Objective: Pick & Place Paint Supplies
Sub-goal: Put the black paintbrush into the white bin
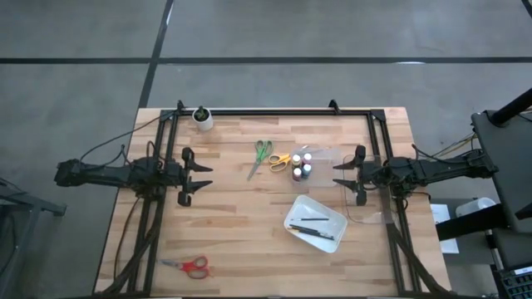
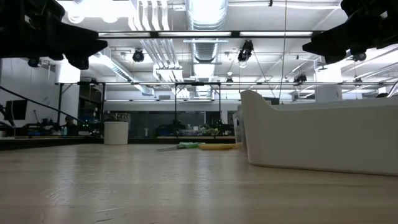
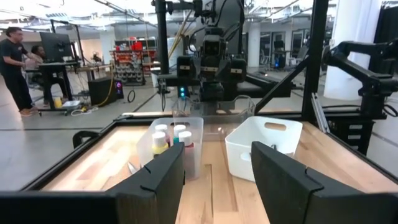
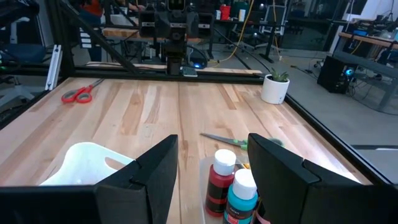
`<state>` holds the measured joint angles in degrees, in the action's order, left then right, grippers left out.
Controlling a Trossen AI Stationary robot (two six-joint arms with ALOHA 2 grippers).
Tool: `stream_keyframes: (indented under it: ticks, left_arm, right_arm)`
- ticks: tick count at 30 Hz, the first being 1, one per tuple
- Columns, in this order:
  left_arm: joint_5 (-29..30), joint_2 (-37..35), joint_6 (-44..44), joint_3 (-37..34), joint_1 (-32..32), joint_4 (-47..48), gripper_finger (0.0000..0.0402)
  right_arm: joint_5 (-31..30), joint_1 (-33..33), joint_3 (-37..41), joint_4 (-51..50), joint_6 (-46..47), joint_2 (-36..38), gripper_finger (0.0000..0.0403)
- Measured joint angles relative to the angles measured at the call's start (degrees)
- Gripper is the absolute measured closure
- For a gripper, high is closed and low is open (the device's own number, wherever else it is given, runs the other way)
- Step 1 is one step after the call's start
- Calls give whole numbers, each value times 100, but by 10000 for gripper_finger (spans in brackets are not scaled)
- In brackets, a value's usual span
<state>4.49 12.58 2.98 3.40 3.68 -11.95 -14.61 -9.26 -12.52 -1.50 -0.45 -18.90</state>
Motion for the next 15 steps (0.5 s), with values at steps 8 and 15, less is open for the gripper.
stream_keyframes:
  ticks: [8,15]
  left_arm:
    - [2,0,-2,0,0,31,215]
    - [5,0,-2,0,0,31,215]
  right_arm:
    - [-1,1,0,0,0,1,211]
    - [0,0,0,0,0,0,211]
